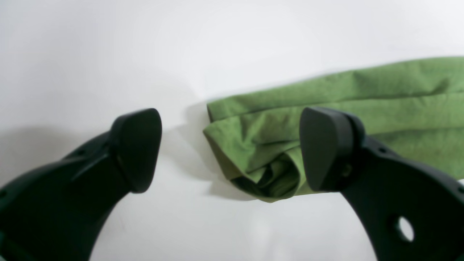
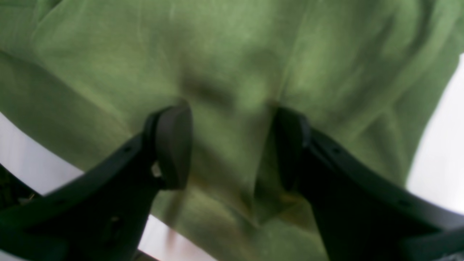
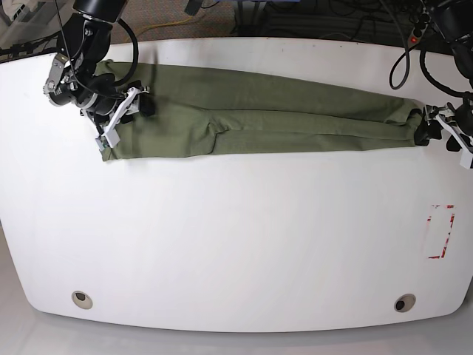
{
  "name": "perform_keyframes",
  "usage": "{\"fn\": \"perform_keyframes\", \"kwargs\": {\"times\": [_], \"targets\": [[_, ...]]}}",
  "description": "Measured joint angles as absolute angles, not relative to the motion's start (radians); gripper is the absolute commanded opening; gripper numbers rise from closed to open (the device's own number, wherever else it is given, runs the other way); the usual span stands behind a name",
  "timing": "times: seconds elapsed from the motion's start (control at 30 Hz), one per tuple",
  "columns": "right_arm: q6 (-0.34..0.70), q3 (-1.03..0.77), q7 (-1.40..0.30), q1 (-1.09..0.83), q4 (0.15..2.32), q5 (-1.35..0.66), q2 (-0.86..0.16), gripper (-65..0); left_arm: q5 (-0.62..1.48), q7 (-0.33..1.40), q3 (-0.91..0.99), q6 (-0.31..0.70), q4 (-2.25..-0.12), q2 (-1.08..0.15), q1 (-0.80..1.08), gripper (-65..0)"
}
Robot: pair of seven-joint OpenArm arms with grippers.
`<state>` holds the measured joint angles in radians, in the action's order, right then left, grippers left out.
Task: Fold the T-shirt properly
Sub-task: 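Lay the folded strip down and open both grippers, then move the left gripper inward and grasp the strip's middle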
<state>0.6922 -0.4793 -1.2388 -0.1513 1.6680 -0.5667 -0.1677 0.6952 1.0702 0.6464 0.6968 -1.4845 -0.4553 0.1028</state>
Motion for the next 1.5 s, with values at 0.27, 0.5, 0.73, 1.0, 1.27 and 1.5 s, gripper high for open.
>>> {"fn": "perform_keyframes", "kwargs": {"times": [0.27,0.5,0.73,1.0,1.27,1.5], "targets": [[0.693,-0.433,-1.219,-0.154,1.667,-0.572,-0.173,-30.0,0.677,1.074,0.643,0.697,-1.359,-0.430,0.123,-8.5],[0.693,-0.432,-1.219,-0.149,1.667,-0.572,-0.166,-30.0,0.675,1.069,0.613,0.696,-1.333,-0.426,0.143,-9.4],[0.693,-0.431,-1.219,-0.148,1.667,-0.572,-0.166,-30.0,0.693,1.051,0.595,0.697,-1.333,-0.390,0.133,-24.0],[0.693,-0.431,-1.219,-0.150,1.667,-0.572,-0.166,-30.0,0.690,1.059,0.579,0.697,-1.333,-0.378,0.133,-61.0],[0.693,-0.431,-1.219,-0.151,1.667,-0.572,-0.166,-30.0,0.654,1.071,0.573,0.696,-1.453,-0.375,0.159,-62.2],[0.693,-0.430,-1.217,-0.151,1.667,-0.573,-0.165,-30.1,0.529,1.074,0.483,0.696,-1.851,-0.353,0.257,-62.2]]}}
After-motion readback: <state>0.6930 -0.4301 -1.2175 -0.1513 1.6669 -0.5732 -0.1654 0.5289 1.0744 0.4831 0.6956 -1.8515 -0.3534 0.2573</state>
